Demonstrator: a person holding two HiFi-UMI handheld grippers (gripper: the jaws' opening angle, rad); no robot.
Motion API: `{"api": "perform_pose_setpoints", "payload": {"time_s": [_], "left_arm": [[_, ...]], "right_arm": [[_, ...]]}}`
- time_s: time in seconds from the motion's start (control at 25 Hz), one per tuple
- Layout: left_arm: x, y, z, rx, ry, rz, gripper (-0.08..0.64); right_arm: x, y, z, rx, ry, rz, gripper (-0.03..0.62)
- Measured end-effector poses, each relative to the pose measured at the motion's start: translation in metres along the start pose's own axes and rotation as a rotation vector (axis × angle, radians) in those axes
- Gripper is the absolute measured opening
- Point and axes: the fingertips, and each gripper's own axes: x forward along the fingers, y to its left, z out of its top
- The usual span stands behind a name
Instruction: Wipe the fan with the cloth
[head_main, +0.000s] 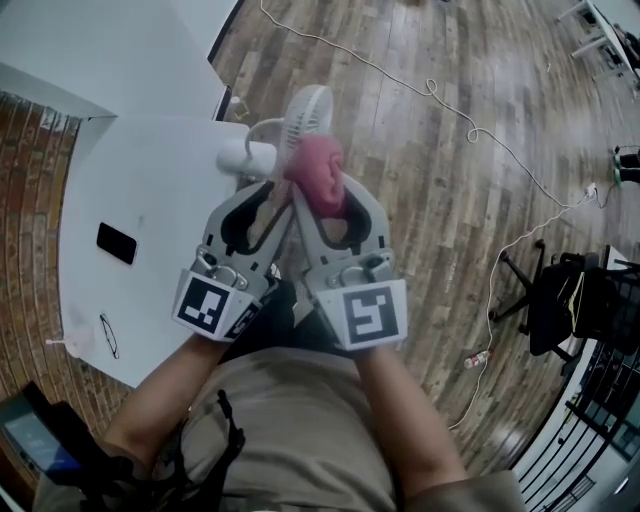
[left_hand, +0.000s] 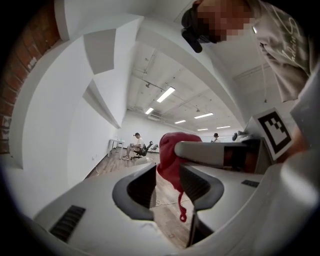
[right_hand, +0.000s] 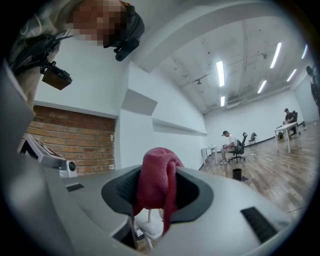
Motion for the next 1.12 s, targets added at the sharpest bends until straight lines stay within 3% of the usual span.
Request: {"api": "perform_pose_setpoints", "payload": {"time_s": [0.12, 0.24, 0.44, 0.68, 0.8, 0.96, 1.12], "left_arm": [[0.004, -0.016, -0.004, 0.000, 0.049, -0.043, 0.220], [0.003, -0.013, -0.007, -0.015, 0.068, -0.030, 0.239], [-0.003, -0.010, -0.006, 0.067, 0.086, -0.068, 0.309], [-0.008, -0.023, -0.009, 0.137, 0.104, -0.189, 0.331], [-0.010, -0.036, -0.011, 0.147, 0.097, -0.266, 0.330], [-0.014, -0.042, -0.020, 0.151, 0.125, -0.294, 0.316], [-0.016, -0.039, -0.022, 0.162, 0.127, -0.267, 0.239]], "right_arm": [[-0.003, 0.008, 0.005, -0.036, 0.001, 0.055, 0.172], [-0.004, 0.025, 0.003, -0.028, 0.008, 0.148, 0.170], [-0.013, 0.044, -0.004, -0.044, 0.039, 0.277, 0.170], [-0.022, 0.067, -0.014, -0.102, 0.117, 0.468, 0.172], [-0.026, 0.078, -0.020, -0.085, 0.165, 0.543, 0.176], [-0.028, 0.079, -0.026, -0.083, 0.175, 0.542, 0.178], [-0.025, 0.076, -0.027, -0.107, 0.153, 0.490, 0.209]]}}
